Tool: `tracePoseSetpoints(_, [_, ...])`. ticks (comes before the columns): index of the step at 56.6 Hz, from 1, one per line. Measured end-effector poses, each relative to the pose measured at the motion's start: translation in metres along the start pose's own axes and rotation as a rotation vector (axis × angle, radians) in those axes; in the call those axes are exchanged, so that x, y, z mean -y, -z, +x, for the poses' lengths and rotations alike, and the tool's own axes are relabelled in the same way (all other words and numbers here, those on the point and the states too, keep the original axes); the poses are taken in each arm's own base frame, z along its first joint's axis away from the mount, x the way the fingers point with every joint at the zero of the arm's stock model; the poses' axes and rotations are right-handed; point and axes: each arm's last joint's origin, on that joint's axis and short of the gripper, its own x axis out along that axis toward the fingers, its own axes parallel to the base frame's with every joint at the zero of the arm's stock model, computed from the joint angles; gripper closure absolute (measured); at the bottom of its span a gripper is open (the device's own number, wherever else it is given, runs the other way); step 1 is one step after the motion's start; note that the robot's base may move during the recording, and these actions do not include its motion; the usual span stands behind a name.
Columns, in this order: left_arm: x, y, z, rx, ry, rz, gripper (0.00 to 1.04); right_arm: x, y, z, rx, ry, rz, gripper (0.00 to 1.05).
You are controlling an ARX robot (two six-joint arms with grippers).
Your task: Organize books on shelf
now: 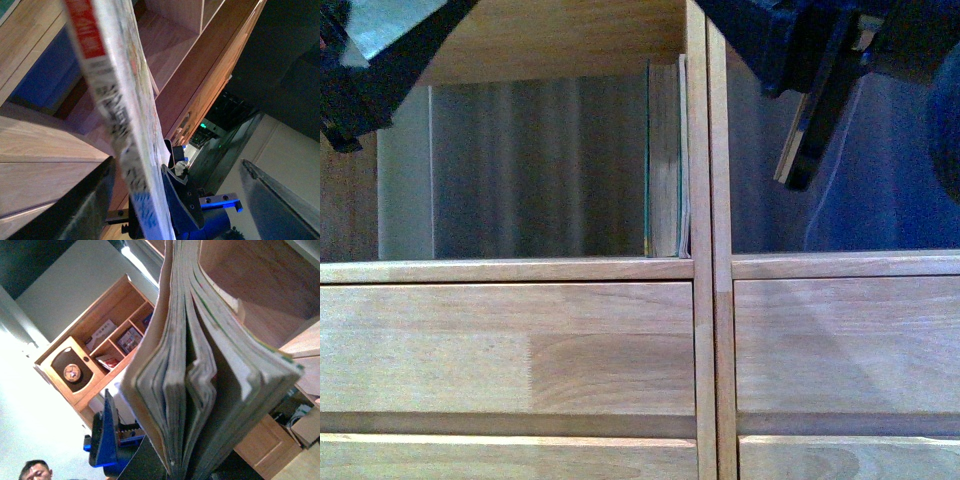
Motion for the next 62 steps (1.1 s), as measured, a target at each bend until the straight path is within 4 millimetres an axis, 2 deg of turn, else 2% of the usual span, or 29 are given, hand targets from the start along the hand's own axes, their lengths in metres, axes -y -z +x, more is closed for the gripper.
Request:
tracePoseSetpoints(8, [-0.002,0.002,0.0,0.033,-0.016,0.008,0.62,0.002,-0.002,-0.004,0.008,0.001,0.011,0.97])
tracePoseSetpoints(21, [-0.006,0.004,0.0,0.046,-0.013,0.012,0.97,0.001,0.004,-0.003,-0.012,-0.019,0.01,0.97])
tracePoseSetpoints(38, [-0.004,0.003,0.0,0.05,0.0,0.026,0.98,-0.002,0.016,-0.002,-0.009,-0.017,-0.006,0.97])
tracePoseSetpoints(49, [-0.003,0.005,-0.004,0.049,-0.014,0.046,0.98,-0.001,0.027,-0.006,-0.086,-0.01,-0.006,0.65])
tracePoseSetpoints(53, [-0.003,0.001,-0.007,0.059,-0.035,0.079,0.98,0.0,0.027,-0.015,-0.093,0.003,-0.023,0.51])
tracePoseSetpoints(62, [-0.009,-0.006,-0.006,0.072,-0.1,0.138,0.98,-0.004,0.019,-0.037,-0.092,0.034,-0.063,0.29])
